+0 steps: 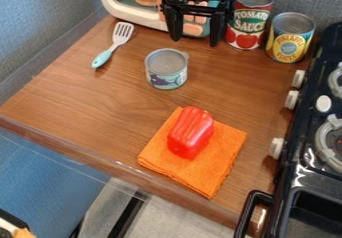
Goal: Move the red object to the right top of the table
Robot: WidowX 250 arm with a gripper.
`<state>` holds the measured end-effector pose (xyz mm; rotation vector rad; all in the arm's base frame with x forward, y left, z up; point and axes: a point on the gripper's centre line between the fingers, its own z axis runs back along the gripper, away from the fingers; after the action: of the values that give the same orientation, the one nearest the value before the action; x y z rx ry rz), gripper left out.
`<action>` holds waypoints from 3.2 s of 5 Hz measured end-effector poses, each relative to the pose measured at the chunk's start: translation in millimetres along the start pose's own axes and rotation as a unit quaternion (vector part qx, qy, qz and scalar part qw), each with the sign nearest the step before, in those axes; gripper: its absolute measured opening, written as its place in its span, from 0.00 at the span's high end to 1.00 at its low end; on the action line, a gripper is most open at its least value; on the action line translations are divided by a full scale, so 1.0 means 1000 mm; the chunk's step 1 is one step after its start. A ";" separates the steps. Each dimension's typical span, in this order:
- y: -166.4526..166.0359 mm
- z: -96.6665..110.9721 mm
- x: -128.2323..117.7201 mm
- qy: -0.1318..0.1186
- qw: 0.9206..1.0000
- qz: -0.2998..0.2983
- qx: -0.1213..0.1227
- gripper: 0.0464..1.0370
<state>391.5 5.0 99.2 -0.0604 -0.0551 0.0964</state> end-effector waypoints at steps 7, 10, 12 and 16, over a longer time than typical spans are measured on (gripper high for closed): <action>-0.052 -0.037 -0.128 -0.056 0.990 -0.128 0.013 0.04; -0.043 -0.053 -0.126 -0.033 0.993 -0.107 0.049 0.25; -0.055 -0.010 -0.081 -0.074 0.995 -0.070 0.017 0.25; -0.042 -0.066 0.019 -0.029 0.998 0.039 0.031 0.25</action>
<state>418.4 -38.9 37.4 0.0025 -0.1070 0.1783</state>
